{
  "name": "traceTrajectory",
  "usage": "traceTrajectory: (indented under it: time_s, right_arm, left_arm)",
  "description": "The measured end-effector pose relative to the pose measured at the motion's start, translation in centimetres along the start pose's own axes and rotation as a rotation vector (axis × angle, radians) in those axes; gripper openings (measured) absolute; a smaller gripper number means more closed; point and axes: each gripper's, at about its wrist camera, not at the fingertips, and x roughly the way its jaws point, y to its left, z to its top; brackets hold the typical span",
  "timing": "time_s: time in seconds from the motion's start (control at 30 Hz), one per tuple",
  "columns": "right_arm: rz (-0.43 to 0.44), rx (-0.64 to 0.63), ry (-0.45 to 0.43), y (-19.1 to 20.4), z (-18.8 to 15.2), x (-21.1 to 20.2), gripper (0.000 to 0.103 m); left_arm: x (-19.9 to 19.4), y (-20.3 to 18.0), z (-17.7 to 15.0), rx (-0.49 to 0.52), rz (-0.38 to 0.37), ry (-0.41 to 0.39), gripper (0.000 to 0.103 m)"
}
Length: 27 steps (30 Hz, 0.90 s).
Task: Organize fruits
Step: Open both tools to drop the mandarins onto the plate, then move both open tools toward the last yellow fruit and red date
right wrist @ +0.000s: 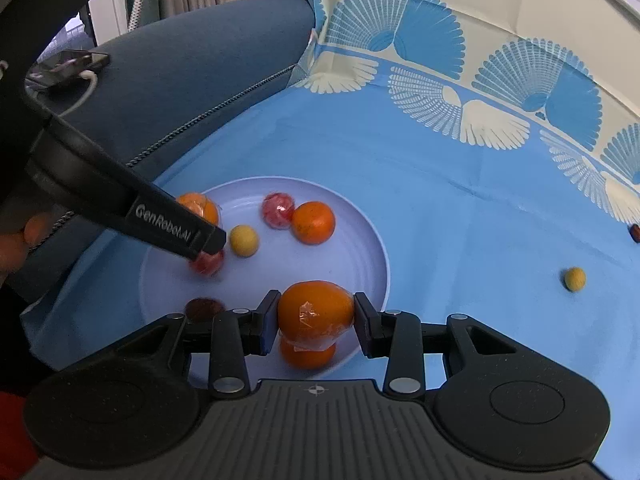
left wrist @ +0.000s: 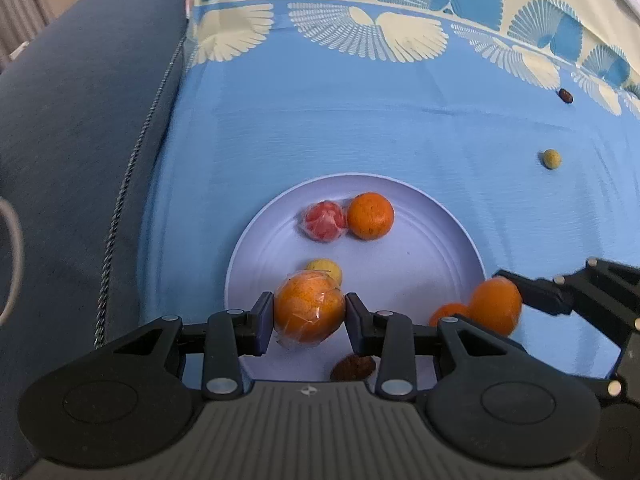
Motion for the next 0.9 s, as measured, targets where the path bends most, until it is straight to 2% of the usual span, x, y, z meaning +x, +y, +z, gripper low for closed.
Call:
traceTrajectory:
  time_s: [0.27, 0.43, 0.47, 0.5, 0.53, 0.57, 0.6, 0.67, 0.77, 0.9]
  right_arm:
    - [-0.008, 0.003, -0.001, -0.9, 0.6, 1.7, 0.040]
    - [-0.005, 0.000, 0.007, -1.0, 0.6, 2.4, 0.040]
    - [-0.001, -0.004, 0.002, -1.0, 0.7, 2.5, 0.041]
    - [0.001, -0.008, -0.005, -1.0, 0.8, 2.5, 0.044]
    - [-0.003, -0.013, -0.009, -0.9, 1.0, 2.2, 0.051]
    - [-0.012, -0.014, -0.011, -0.9, 1.1, 2.0, 0.073]
    - [-0.029, -0.013, -0.020, -0.8, 1.3, 1.4, 0.088]
    - [-0.031, -0.012, -0.038, -0.7, 1.2, 0.1, 0.089]
    - [-0.007, 0.019, -0.008, -0.3, 0.1, -2.2, 0.091]
    - [0.017, 0.040, 0.046, 1.0, -2.3, -5.2, 0.093]
  left_arm:
    - [1.0, 0.6, 1.3, 0.002, 0.005, -0.007, 0.041]
    - [1.8, 0.9, 1.5, 0.006, -0.001, 0.021, 0.042]
    - [2.0, 0.8, 1.8, 0.016, -0.012, 0.025, 0.044]
    - [2.0, 0.8, 2.1, 0.025, -0.020, 0.026, 0.062]
    - [1.9, 0.8, 2.4, 0.026, -0.010, 0.029, 0.076]
    - [1.5, 1.0, 2.6, 0.008, 0.016, 0.021, 0.100]
    - [0.7, 1.2, 2.5, -0.019, 0.035, -0.008, 0.102]
    - [-1.4, 1.9, 1.8, -0.053, 0.032, -0.061, 0.103]
    - [-4.0, 2.7, -0.2, -0.088, 0.026, -0.062, 0.103]
    - [-6.1, 3.0, -4.2, -0.111, 0.044, 0.001, 0.103]
